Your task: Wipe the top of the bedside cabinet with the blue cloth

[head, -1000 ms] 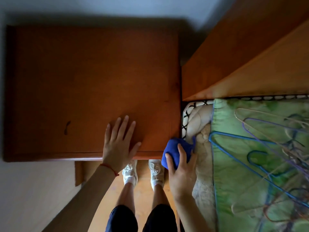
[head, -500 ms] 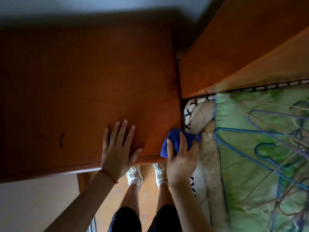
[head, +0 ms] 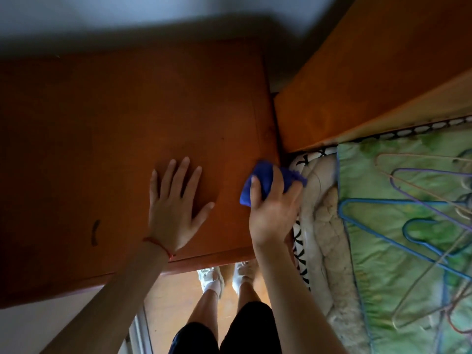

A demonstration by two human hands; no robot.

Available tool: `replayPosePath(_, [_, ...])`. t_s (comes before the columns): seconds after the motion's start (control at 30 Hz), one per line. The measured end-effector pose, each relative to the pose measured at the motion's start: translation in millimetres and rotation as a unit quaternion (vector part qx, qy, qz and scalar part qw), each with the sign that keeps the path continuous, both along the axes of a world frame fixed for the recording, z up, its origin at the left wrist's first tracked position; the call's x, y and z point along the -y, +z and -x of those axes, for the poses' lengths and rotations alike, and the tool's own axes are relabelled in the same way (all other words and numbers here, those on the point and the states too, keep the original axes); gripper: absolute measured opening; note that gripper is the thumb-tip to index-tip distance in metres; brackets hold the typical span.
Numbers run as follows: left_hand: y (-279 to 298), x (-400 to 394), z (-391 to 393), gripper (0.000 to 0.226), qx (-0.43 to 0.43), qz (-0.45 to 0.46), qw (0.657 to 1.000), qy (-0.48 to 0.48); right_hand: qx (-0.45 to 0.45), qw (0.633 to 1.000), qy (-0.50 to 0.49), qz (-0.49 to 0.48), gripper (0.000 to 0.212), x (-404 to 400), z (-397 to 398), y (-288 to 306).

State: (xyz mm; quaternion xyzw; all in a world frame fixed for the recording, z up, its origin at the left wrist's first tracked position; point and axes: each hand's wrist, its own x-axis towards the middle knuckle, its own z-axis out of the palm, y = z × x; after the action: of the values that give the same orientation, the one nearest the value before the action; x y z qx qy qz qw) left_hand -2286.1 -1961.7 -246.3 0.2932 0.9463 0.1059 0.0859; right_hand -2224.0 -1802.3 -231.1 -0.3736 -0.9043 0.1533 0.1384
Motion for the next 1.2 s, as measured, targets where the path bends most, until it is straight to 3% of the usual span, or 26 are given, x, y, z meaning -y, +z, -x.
replayPosePath(0.13, [1.9,-2.8,17.7,0.068,0.013,0.027,1.0,0.0,-0.014,0.999,-0.032,0.011,0.044,-0.2,13.3,-2.3])
replayPosePath(0.33, [2.6,-2.7,19.2,0.067,0.016,0.034,0.999,-0.002,0.021,0.998,-0.027,0.047,0.063,16.6,-3.4,5.6])
replayPosePath(0.5, [2.3,-1.6,19.5,0.065,0.01,0.026,1.0,-0.007,-0.015,0.999,-0.036,0.019,0.054,-3.5,65.7,-2.9])
replayPosePath(0.7, [2.4,-1.5,19.5,0.062,0.007,0.009,1.0,-0.004,0.019,0.998,-0.057,0.026,0.052,23.3,42.5,-0.4])
replayPosePath(0.87, [1.5,-2.9,21.1,0.062,0.005,-0.007,1.0,-0.001,0.006,0.998,-0.07,0.003,0.049,10.9,93.2,-3.5])
replayPosePath(1.03, [8.1,-3.9,65.8,0.062,-0.028,-0.06,0.998,-0.018,0.021,0.994,-0.104,-0.001,0.051,15.1,103.4,-2.2])
replayPosePath(1.2, [1.4,-6.4,126.0,0.064,-0.026,-0.004,0.996,-0.08,0.058,0.989,-0.135,-0.011,0.05,18.3,111.7,-1.3])
